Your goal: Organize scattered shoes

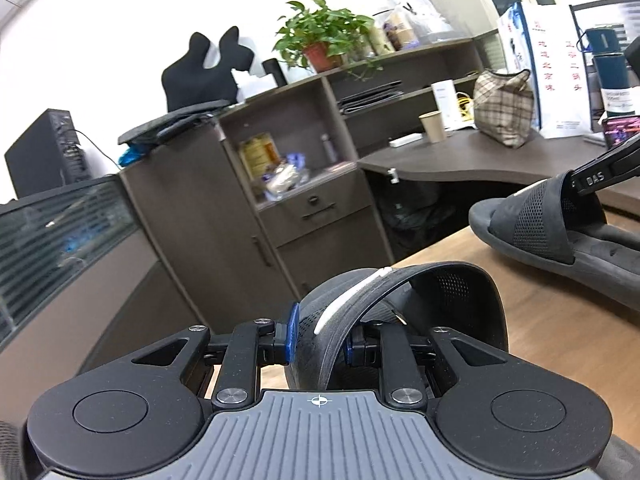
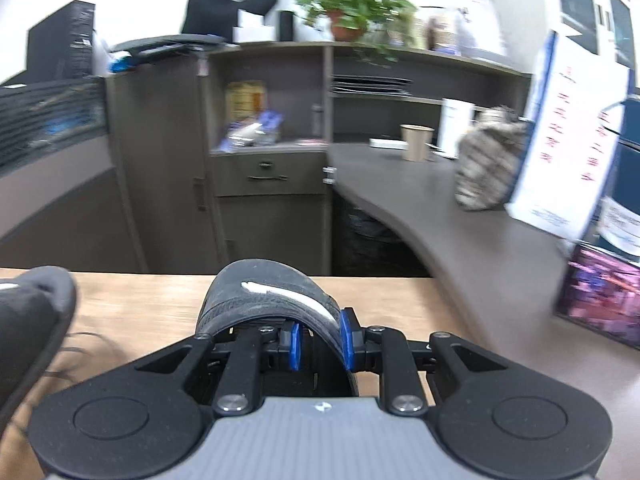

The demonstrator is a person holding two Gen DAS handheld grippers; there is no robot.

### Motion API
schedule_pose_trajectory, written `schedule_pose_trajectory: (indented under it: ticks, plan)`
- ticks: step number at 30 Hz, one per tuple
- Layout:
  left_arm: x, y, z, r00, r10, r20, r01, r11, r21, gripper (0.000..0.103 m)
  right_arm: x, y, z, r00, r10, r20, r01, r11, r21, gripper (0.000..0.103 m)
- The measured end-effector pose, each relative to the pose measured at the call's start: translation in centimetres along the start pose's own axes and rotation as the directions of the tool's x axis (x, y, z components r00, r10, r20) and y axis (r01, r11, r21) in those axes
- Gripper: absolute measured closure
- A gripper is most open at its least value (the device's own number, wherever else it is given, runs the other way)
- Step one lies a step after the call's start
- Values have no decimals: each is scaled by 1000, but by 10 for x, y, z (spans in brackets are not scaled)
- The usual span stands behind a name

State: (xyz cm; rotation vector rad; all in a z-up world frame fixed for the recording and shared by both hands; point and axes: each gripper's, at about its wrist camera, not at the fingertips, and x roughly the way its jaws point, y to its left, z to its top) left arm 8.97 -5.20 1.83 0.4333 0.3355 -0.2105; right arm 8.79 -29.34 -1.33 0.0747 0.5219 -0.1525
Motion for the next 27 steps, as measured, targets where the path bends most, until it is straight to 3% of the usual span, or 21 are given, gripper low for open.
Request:
schedule_pose_trajectory:
  ticks: [8, 16, 19, 21, 22, 23, 27]
  plan:
    - [11, -19, 9, 1000, -7, 2, 7, 1000, -20, 82, 29, -34, -9, 997, -71, -24, 73, 995, 74, 81]
    - [21, -37, 18, 1000, -30, 0, 30, 1000, -7, 82, 35, -37, -11, 998, -61, -25, 62, 998, 17, 79]
    - [25, -48, 18, 999, -51, -14, 51, 999, 12, 82, 31, -36, -14, 999, -36, -32, 35, 999, -11, 70]
    - [30, -58, 21, 998, -64, -23, 65, 998, 22, 82, 26, -42, -16, 999, 5, -40, -5, 1000, 7, 46]
    - [32, -63, 22, 997, -72, -26, 73, 997, 27, 82, 19, -53, -20, 997, 66, -45, -63, 996, 57, 39]
    - [35, -69, 23, 996, -80, -28, 80, 996, 33, 82, 16, -56, -22, 996, 77, -41, -74, 995, 61, 29]
    - [48, -92, 30, 995, -94, -39, 96, 993, 66, 82, 4, -68, -29, 992, 129, -12, -128, 989, 79, 25]
